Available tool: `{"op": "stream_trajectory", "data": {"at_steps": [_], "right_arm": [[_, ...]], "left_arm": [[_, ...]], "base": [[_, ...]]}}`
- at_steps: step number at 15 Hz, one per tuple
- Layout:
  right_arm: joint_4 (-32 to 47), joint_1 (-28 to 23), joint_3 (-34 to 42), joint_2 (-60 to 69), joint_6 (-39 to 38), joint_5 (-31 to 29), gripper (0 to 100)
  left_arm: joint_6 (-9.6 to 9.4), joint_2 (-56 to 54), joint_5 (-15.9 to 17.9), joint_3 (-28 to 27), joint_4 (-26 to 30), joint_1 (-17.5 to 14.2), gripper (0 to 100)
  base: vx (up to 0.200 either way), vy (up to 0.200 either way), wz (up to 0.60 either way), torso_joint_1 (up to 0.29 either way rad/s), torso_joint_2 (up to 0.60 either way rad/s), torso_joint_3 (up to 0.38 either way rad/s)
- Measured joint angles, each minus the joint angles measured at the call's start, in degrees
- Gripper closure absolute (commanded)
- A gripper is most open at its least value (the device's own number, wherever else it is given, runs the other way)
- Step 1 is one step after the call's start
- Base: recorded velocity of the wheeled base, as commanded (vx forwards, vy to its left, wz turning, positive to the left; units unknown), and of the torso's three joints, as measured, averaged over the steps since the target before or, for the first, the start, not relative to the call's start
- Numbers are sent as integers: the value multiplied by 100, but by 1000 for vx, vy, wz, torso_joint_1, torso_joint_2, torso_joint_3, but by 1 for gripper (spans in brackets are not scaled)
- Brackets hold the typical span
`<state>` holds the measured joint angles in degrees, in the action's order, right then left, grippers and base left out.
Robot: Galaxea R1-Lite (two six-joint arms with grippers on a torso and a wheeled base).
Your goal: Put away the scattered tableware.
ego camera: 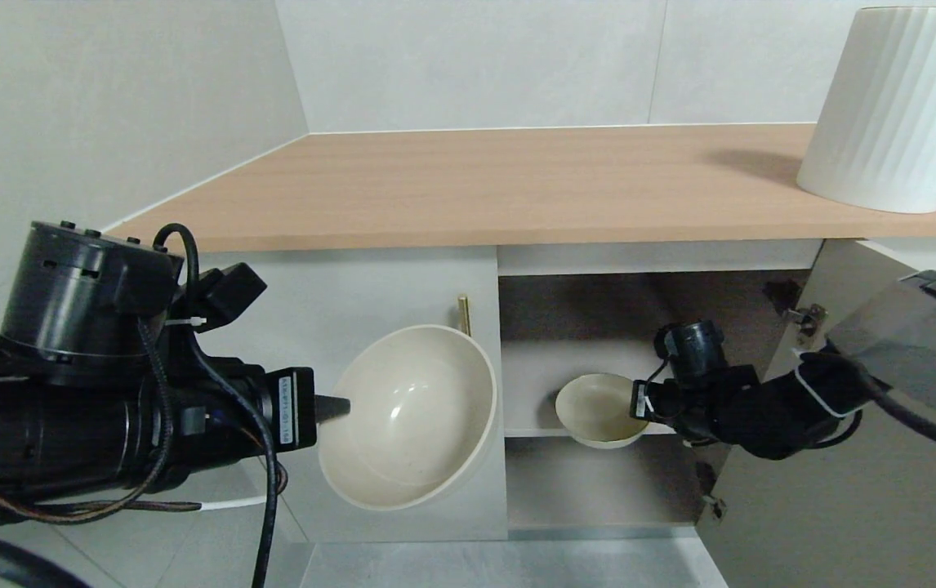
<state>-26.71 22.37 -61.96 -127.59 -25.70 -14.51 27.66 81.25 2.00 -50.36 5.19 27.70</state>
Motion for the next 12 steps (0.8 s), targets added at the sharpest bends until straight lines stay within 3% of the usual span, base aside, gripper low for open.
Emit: {"op": "stream_trajectory", "data": {"at_steps": [12], "right_arm": [[-6,-379,-1118,-1202,-260,-583,100]], "left_arm": [[1,63,-9,28,-2,9,100]], "base": [[0,0,0,0,0,0]]}}
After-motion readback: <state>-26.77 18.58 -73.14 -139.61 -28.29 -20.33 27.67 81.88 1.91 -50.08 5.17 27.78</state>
